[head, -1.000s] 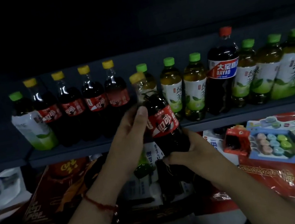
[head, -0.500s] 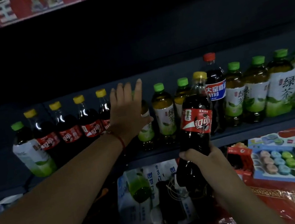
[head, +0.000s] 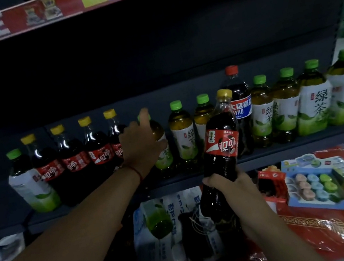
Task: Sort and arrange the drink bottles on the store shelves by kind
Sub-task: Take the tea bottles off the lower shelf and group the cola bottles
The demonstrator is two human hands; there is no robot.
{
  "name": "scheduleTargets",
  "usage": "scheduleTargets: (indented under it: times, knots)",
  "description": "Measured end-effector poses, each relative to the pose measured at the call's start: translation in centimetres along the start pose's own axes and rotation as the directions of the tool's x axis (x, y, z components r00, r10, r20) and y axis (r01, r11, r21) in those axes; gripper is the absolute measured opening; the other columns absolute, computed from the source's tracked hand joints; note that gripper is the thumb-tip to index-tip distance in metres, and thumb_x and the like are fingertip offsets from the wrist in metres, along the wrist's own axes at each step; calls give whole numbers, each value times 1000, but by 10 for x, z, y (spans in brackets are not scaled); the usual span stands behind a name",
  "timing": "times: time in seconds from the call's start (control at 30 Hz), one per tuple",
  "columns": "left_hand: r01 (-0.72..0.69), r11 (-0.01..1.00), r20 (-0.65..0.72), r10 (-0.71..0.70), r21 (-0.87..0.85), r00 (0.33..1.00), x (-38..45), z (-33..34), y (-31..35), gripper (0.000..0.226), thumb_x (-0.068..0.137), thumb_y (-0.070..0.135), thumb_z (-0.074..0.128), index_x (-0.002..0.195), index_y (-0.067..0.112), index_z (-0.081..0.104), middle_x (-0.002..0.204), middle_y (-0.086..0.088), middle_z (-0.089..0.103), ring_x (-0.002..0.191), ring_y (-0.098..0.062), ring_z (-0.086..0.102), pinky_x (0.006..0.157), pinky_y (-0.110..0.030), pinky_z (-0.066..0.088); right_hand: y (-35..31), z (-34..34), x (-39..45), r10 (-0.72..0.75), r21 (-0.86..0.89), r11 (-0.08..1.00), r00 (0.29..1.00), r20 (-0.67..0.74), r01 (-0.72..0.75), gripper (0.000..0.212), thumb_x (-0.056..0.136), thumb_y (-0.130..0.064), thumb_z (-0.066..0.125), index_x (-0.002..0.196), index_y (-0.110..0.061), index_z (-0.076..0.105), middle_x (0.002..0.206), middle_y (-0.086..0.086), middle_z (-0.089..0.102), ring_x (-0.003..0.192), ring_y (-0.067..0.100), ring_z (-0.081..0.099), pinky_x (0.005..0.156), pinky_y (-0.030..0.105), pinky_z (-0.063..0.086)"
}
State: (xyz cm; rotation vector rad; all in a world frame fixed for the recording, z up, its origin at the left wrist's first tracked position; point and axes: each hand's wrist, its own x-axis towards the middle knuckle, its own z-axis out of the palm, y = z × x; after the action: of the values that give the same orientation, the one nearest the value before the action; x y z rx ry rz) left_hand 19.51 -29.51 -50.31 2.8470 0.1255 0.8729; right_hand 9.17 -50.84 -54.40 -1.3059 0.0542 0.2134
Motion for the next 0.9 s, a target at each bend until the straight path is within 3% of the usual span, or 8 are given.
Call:
scheduleTargets:
  times: [0.1,0.23,0.33,0.4,0.5,0.6,0.77,0.9]
  knots:
    - [24,954,55,-8,-299,998,-15,-11,2,95,74,24,82,147,30,22,123,-13,47,97,-29,59,73,-34,51,0,0,0,-12,-6,1000,1000,-4,12,24,82,-10,74,103,-17,64,81,9,70,70,22,68,55,27,52]
    - [34,900,26,-25,-435,999,-40,-31,0,94,77,17,81,148,37,22,137,-6,37,109,-15,47,74,-17,41,2,0,-2,3,18,1000,1000,10,-3,29,80,-9,75,105,-19,64,88,12,72,77,26,69,60,31,55]
    - [49,768,-11,-72,-639,997,-64,-48,-10,97,75,14,84,146,41,24,140,2,38,122,-13,47,98,-30,48,4,3,-5,23,32,999,999,48,-24,29,81,-8,74,108,-15,65,82,10,73,74,25,70,60,31,56]
    - [73,646,-19,-134,-760,991,-84,-60,-16,97,73,13,85,144,42,26,137,6,45,121,-9,52,100,-34,51,6,8,-8,47,48,998,995,84,-51,27,81,-10,74,107,-16,66,80,8,75,75,23,71,64,33,57]
    - [79,575,-62,-221,-814,973,-113,-74,-24,96,72,11,85,144,37,27,129,15,47,114,5,53,91,-18,52,10,16,-11,69,30,997,991,118,-73,26,82,-13,74,106,-17,67,82,7,76,78,24,72,73,38,58]
    - [74,529,-86,-271,-845,959,-139,-84,-35,94,74,7,84,146,34,28,130,14,48,116,2,54,92,-20,51,15,25,-12,78,-29,997,989,128,-75,28,80,-16,76,107,-16,68,92,10,77,86,26,73,74,36,57]
    - [73,552,-91,-264,-831,960,-160,-95,-59,91,76,4,81,142,39,29,124,27,46,112,13,51,88,-8,47,21,51,-3,3,-178,984,995,102,16,37,75,-13,81,109,-18,65,98,3,75,83,15,73,63,19,53]
    - [113,588,-55,-261,-801,964,-167,-98,-82,92,77,14,82,147,39,27,133,19,45,120,8,48,94,-11,46,20,75,24,-89,-267,957,990,108,115,46,75,-10,83,115,-18,62,107,0,72,96,14,68,75,24,53]
